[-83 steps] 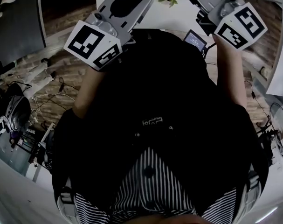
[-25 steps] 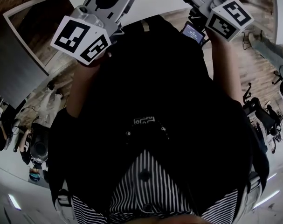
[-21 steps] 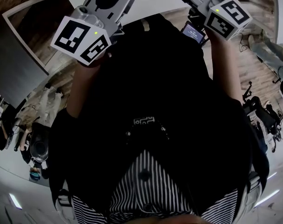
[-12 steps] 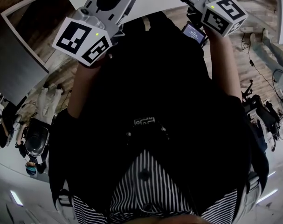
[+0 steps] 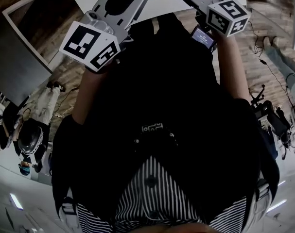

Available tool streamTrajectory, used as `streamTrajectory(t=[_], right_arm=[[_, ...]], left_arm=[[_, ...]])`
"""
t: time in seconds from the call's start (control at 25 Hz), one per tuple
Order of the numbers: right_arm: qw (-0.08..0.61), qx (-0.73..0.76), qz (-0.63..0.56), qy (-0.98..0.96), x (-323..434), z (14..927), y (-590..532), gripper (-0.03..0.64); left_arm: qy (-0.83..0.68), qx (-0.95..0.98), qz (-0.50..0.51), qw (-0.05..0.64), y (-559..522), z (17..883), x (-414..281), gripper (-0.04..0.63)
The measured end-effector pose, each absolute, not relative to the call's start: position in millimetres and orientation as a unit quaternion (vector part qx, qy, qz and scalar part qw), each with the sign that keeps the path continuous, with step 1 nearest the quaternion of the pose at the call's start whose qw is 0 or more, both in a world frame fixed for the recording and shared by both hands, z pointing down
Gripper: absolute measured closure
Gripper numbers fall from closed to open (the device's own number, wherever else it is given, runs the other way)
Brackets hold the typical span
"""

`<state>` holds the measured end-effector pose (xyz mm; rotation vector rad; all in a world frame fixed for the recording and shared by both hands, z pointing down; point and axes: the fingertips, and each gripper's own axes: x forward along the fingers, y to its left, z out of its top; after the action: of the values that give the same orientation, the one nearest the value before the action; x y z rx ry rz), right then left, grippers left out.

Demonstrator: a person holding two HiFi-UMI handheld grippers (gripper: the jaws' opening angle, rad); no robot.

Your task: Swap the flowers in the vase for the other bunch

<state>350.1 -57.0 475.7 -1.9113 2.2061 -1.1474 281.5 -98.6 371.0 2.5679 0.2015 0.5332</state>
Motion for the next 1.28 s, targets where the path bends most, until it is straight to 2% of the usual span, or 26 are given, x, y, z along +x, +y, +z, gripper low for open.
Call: streamTrajectory(t=[0.2, 0.4, 0.72, 0.84, 1.0, 1.16, 1.28], right_arm=[[-0.009, -0.601, -0.38, 0.703, 341.3, 498.7, -63.1, 0.311], [-0.026, -0.598, -0.397, 0.696, 340.2, 530.3, -68.0, 0.23], [-0.014, -0.594, -0.394, 0.702, 335.3, 544.0, -92.0, 0.218], [-0.029, -0.607, -0.387, 0.694, 343.0, 550.6, -88.9, 0.292], [-0.046, -0.617, -0.374, 0.691, 344.4, 550.3, -85.8, 0.437], [-0.041, -0.627, -0.367, 0.686, 348.7, 545.7, -87.3, 0.514], [-0.048, -0.627, -0.362, 0.688, 347.9, 545.8, -87.4, 0.529]], left_arm=[[0.071, 0.942, 0.206, 0.256, -101.4, 376.7, 275.4, 0.589], [0.065, 0.94, 0.21, 0.26, -102.2, 380.4, 275.4, 0.589], [0.047, 0.94, 0.211, 0.266, -110.5, 382.2, 264.3, 0.589], [0.042, 0.939, 0.21, 0.27, -108.9, 386.0, 267.8, 0.589], [0.034, 0.938, 0.209, 0.276, -110.1, 388.1, 264.0, 0.589], [0.029, 0.938, 0.206, 0.276, -115.2, 385.7, 261.5, 0.589], [0.025, 0.94, 0.205, 0.273, -117.5, 386.2, 259.6, 0.589]])
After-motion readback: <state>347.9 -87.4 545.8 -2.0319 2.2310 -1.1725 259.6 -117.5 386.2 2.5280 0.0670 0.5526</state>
